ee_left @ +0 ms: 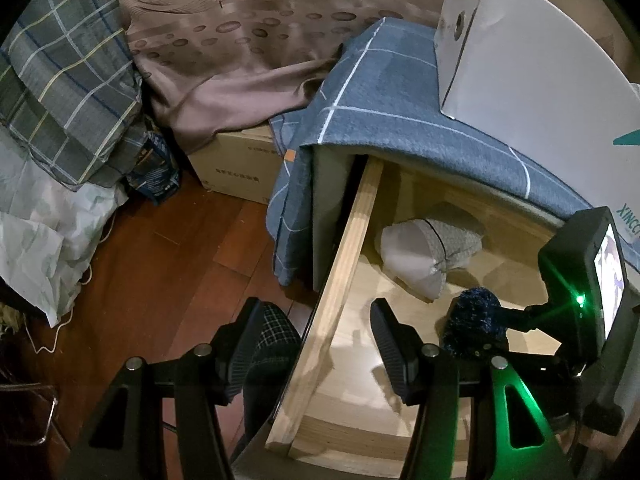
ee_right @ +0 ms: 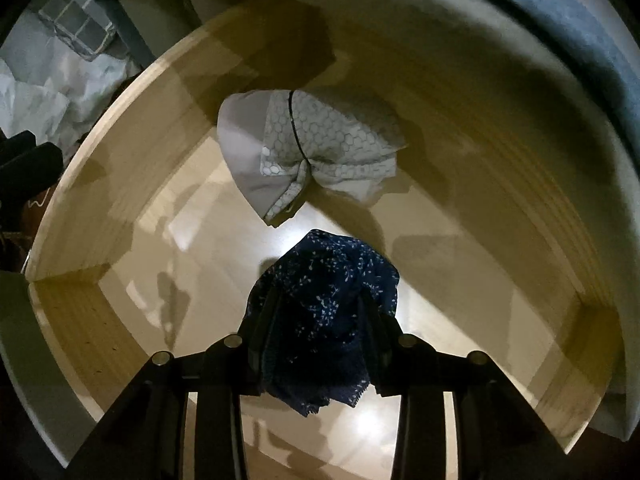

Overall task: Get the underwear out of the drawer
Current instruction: 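Move the right gripper into the drawer and grasp the navy floral cloth, then move the left gripper to the grey hexagon-print underwear in the drawer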

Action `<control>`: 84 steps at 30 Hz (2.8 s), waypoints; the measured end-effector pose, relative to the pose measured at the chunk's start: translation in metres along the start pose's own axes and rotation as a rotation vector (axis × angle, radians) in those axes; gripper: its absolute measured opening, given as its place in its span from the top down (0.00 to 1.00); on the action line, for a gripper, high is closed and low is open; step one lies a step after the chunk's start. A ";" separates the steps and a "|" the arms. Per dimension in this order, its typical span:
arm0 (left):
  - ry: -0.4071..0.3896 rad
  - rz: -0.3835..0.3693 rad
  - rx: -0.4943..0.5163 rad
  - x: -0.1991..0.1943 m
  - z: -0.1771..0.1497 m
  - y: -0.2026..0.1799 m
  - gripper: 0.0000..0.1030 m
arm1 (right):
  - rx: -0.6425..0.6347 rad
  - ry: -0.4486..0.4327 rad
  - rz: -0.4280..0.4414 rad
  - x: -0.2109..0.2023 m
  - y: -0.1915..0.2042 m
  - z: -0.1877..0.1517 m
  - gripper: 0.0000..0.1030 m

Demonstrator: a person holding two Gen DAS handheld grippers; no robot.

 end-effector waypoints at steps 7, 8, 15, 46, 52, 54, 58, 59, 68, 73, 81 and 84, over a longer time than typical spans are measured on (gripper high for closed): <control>0.002 0.001 0.001 0.000 0.000 -0.001 0.45 | -0.003 0.039 -0.002 0.006 -0.007 -0.009 0.68; 0.002 0.002 0.000 0.000 -0.001 -0.001 0.45 | -0.005 0.048 -0.004 0.007 -0.009 -0.012 0.69; 0.005 -0.001 0.010 0.001 -0.001 0.000 0.45 | 0.050 0.101 0.001 0.011 -0.035 -0.037 0.69; 0.035 -0.019 0.125 0.008 -0.003 -0.022 0.45 | 0.684 0.392 -0.050 0.016 -0.137 -0.167 0.69; 0.054 -0.040 0.338 0.011 0.000 -0.054 0.45 | 0.667 0.388 -0.061 0.022 -0.140 -0.180 0.70; 0.008 0.010 0.480 0.009 0.004 -0.066 0.45 | 0.662 0.380 -0.060 0.022 -0.140 -0.179 0.70; -0.009 0.062 0.664 0.018 0.008 -0.085 0.45 | 0.658 0.371 -0.057 0.020 -0.139 -0.177 0.70; -0.003 0.055 0.672 0.022 0.010 -0.087 0.45 | 0.658 0.371 -0.057 0.021 -0.139 -0.177 0.70; 0.025 0.092 0.765 0.058 0.006 -0.104 0.45 | 0.665 0.361 -0.046 0.023 -0.130 -0.186 0.70; 0.018 0.100 0.815 0.068 0.004 -0.111 0.45 | 0.667 0.356 -0.037 0.027 -0.125 -0.184 0.70; 0.038 0.121 0.855 0.083 0.011 -0.120 0.45 | 0.672 0.349 -0.020 0.036 -0.128 -0.192 0.70; 0.052 0.138 0.856 0.090 0.014 -0.122 0.45 | 0.674 0.348 -0.014 0.036 -0.130 -0.195 0.70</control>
Point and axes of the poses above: each gripper's, at about its wrist camera, not at the fingertips, and x roughly the way its jaws point, y to its left, z to its top, the point moved 8 cm from there along x, roughly the way its jaws point, and after that the axes turned 8 degrees about -z, right-handed, at the moved point
